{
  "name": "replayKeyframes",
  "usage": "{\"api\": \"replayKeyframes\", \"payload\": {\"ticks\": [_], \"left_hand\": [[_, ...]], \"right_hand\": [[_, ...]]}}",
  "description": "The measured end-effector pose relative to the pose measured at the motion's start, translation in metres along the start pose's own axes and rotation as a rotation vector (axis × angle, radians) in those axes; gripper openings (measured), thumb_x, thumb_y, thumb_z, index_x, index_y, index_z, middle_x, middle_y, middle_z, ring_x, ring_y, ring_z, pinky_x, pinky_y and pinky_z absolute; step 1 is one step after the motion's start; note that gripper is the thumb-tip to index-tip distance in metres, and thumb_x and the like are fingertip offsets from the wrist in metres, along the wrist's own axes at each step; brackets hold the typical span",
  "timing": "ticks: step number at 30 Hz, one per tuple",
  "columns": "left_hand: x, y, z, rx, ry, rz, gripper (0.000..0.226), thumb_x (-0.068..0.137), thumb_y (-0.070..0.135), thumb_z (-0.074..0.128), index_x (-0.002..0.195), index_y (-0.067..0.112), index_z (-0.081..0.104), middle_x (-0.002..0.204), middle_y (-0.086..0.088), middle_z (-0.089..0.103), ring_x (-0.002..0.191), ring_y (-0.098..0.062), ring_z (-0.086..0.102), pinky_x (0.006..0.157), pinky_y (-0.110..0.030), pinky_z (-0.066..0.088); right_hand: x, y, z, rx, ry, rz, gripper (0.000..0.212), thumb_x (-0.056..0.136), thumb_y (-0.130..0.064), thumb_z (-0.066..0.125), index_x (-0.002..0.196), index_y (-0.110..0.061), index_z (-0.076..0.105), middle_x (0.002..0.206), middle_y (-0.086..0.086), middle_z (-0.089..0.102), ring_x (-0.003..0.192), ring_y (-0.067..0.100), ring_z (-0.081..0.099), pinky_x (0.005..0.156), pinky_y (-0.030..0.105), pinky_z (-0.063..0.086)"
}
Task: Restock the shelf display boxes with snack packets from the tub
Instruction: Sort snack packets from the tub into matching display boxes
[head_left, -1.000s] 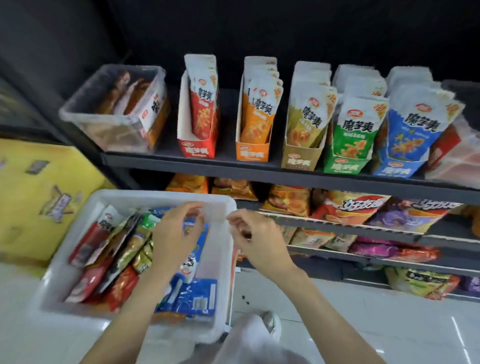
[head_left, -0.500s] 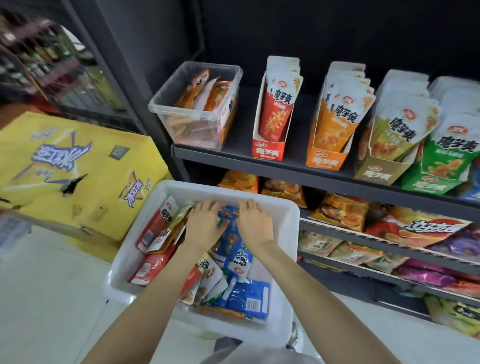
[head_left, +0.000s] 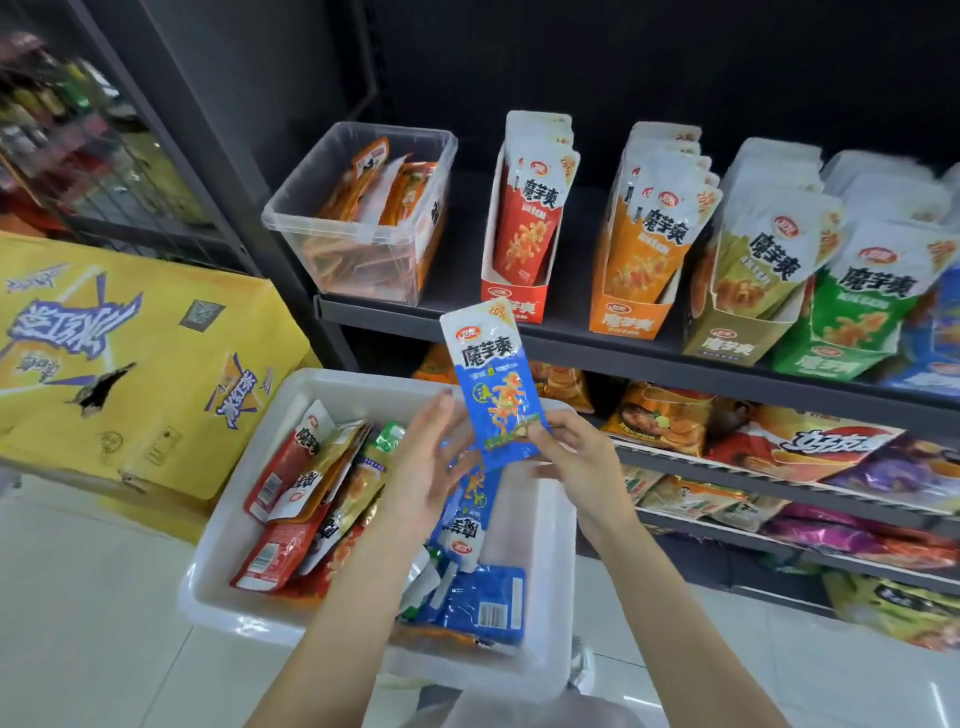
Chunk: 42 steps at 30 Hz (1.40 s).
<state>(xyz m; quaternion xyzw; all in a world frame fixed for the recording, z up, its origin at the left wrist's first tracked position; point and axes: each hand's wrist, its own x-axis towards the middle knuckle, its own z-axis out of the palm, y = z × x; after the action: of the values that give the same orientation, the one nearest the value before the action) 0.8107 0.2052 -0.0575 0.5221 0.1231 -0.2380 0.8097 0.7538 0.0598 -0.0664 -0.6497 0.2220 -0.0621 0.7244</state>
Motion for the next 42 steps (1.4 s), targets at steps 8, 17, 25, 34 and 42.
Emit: {"api": "replayKeyframes", "payload": {"ticks": [8,17,25,34,42], "left_hand": [[0.006,-0.004,0.120,0.775,-0.324,0.547,0.022,0.085,0.013,0.069,0.099,0.028,0.059,0.086,0.020,0.070,0.080,0.003,0.065,0.073,-0.025,0.055],[-0.014,-0.028,0.313,1.266,-0.589,1.323,0.033,0.086,0.034,0.066,0.112,0.015,0.058,0.089,0.002,0.071,0.072,-0.016,0.066,0.055,-0.025,0.045],[0.009,-0.058,0.404,1.275,-0.465,1.346,0.034,0.089,0.024,0.062,0.118,0.009,0.054,0.096,-0.007,0.067,0.080,-0.030,0.064,0.061,-0.035,0.048],[0.016,-0.115,0.413,1.109,-0.421,0.863,0.075,0.095,0.023,0.054,0.151,0.007,0.006,0.125,-0.011,0.055,0.109,-0.022,0.055,0.085,-0.030,0.049],[0.013,-0.119,0.393,1.066,-0.504,0.751,0.055,0.100,0.014,0.042,0.150,0.010,0.019,0.155,-0.005,0.024,0.143,-0.017,0.018,0.115,-0.028,0.017]], "right_hand": [[-0.019,-0.040,-0.100,-0.115,0.207,-0.222,0.010,0.087,-0.011,0.066,0.089,-0.020,0.062,0.082,-0.008,0.072,0.078,0.006,0.067,0.069,0.020,0.053],[-0.044,-0.105,-0.277,-0.611,0.680,-0.525,0.012,0.093,-0.029,0.059,0.088,-0.019,0.054,0.071,-0.008,0.065,0.062,0.006,0.061,0.062,0.025,0.050],[-0.001,-0.130,-0.340,-0.776,0.823,-0.726,0.024,0.099,-0.020,0.048,0.090,-0.002,0.061,0.073,-0.001,0.065,0.061,0.006,0.060,0.053,0.007,0.039],[0.035,-0.101,-0.336,-0.962,0.917,-0.484,0.018,0.098,-0.014,0.047,0.097,0.001,0.057,0.078,0.019,0.064,0.064,0.036,0.059,0.056,0.031,0.030],[0.026,-0.087,-0.314,-0.896,0.864,-0.333,0.052,0.096,-0.009,0.047,0.145,-0.004,0.032,0.146,0.015,0.041,0.117,0.035,0.053,0.082,0.040,0.047]]}}
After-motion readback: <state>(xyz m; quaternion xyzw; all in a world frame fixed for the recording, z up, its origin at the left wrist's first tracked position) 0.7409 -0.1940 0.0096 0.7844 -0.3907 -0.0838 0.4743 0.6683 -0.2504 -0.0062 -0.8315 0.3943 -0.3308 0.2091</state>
